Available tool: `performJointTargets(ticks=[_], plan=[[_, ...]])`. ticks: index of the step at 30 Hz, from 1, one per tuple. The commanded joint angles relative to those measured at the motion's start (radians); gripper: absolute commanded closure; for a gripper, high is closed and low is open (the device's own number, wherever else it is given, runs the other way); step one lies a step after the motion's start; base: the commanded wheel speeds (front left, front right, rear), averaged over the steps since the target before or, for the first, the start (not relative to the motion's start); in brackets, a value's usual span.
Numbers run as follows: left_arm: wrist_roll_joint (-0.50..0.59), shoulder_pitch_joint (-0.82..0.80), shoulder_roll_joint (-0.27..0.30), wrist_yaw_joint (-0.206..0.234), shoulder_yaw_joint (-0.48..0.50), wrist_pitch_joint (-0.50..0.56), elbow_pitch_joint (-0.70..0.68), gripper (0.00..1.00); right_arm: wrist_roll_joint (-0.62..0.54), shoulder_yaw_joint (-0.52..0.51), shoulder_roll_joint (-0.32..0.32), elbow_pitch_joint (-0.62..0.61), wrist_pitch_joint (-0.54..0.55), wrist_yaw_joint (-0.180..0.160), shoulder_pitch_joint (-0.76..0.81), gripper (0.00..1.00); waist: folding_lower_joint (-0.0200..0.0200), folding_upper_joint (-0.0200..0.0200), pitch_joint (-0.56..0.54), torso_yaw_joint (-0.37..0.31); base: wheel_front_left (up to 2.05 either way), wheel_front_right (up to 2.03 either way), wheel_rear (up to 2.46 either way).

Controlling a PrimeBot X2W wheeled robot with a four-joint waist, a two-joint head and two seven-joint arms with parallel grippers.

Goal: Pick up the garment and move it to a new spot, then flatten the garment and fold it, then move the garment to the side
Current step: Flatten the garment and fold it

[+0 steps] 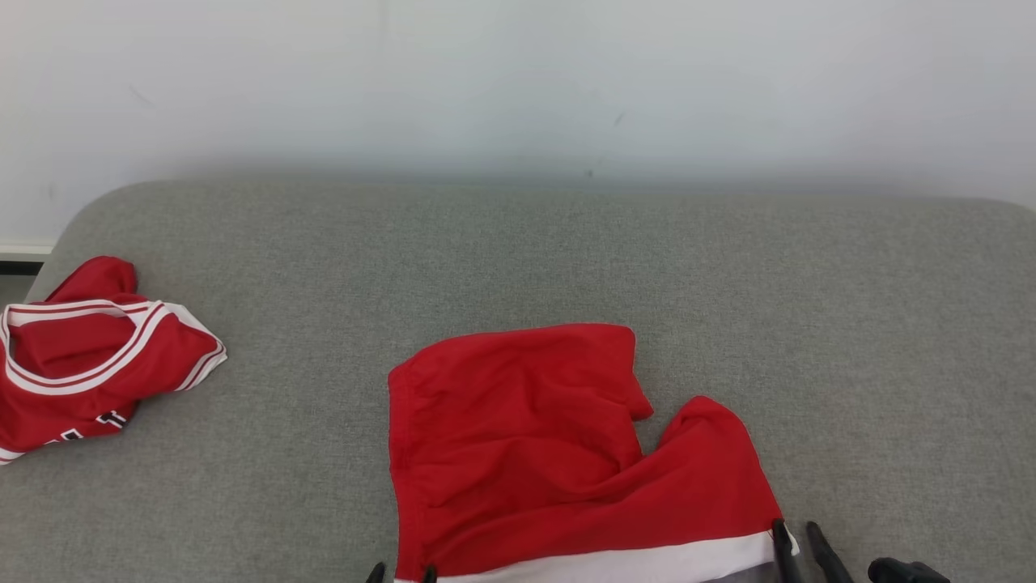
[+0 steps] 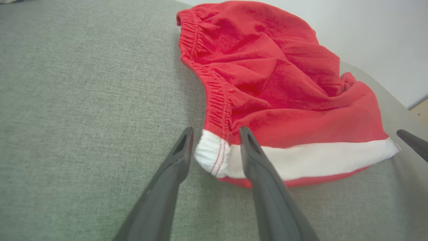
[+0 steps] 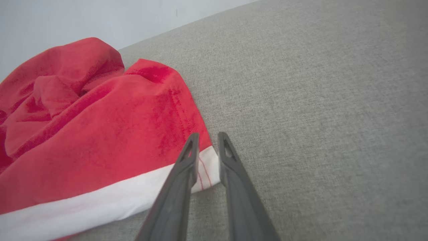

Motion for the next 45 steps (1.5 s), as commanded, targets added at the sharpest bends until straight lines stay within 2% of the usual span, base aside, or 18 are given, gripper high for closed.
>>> performJointTargets(ticks=[1,9,16,22,23,24,25,26,31,39,42,45], plan=[[-0.003,0.026,0.003,0.002,0.011,-0.002,-0.003,0.00,-0.016,0.004,-0.007,-0.004,-0.001,-0.002,0.020,0.00,0.0001,0.0000,-0.010,0.004,0.00,0.00,0.00],[0.035,0.057,0.003,0.002,0.007,-0.002,-0.015,0.00,-0.081,0.039,-0.048,-0.022,-0.001,-0.002,0.060,0.00,0.0001,0.0000,-0.028,0.017,0.00,0.00,0.00],[0.076,-0.001,0.013,0.002,-0.036,-0.002,0.063,0.00,-0.140,0.091,-0.086,0.060,0.011,-0.002,0.004,0.00,0.0001,0.0000,-0.021,0.012,0.00,0.00,0.00],[0.095,-0.052,0.015,0.002,-0.029,-0.002,0.124,0.00,-0.165,0.126,-0.093,0.138,0.024,-0.002,-0.052,0.00,0.0001,0.0000,-0.012,0.005,0.00,0.00,0.00],[0.092,-0.058,0.015,0.002,-0.032,-0.002,0.133,0.00,-0.164,0.133,-0.092,0.153,0.033,-0.002,-0.059,0.12,0.0001,0.0000,-0.010,0.004,0.00,0.00,0.00],[0.089,-0.063,0.015,0.002,-0.037,-0.002,0.143,0.22,-0.163,0.141,-0.091,0.164,0.037,-0.002,-0.066,0.55,0.0001,0.0000,-0.010,0.003,0.00,0.00,0.00],[0.085,-0.069,0.015,0.002,-0.041,-0.002,0.148,0.69,-0.167,0.151,-0.093,0.175,0.038,-0.002,-0.070,0.81,0.0001,0.0000,-0.009,0.003,0.00,0.00,0.00],[0.080,-0.073,0.016,0.002,-0.049,-0.002,0.156,1.00,-0.165,0.158,-0.093,0.184,0.037,-0.002,-0.077,1.00,0.0001,0.0000,-0.009,0.003,0.00,0.00,0.00],[0.068,-0.073,0.025,0.002,-0.056,-0.002,0.148,1.00,-0.160,0.179,-0.099,0.187,0.017,-0.002,-0.079,1.00,0.0001,0.0000,-0.013,0.008,0.00,0.00,0.00],[0.049,-0.069,0.031,0.002,-0.039,-0.002,0.066,1.00,-0.077,0.168,-0.087,0.074,0.004,-0.002,-0.060,1.00,0.0001,0.0000,-0.003,0.004,0.00,0.00,0.00],[0.044,-0.138,0.053,0.002,-0.063,-0.002,0.048,1.00,-0.049,0.188,-0.108,0.021,0.032,-0.002,-0.115,1.00,0.0001,0.0000,0.015,-0.004,0.00,0.00,0.00],[0.044,-0.316,0.115,0.002,-0.145,0.009,0.053,1.00,-0.012,0.217,-0.151,-0.042,0.086,-0.002,-0.242,1.00,0.0001,0.0000,0.065,-0.015,0.00,0.00,0.00]])
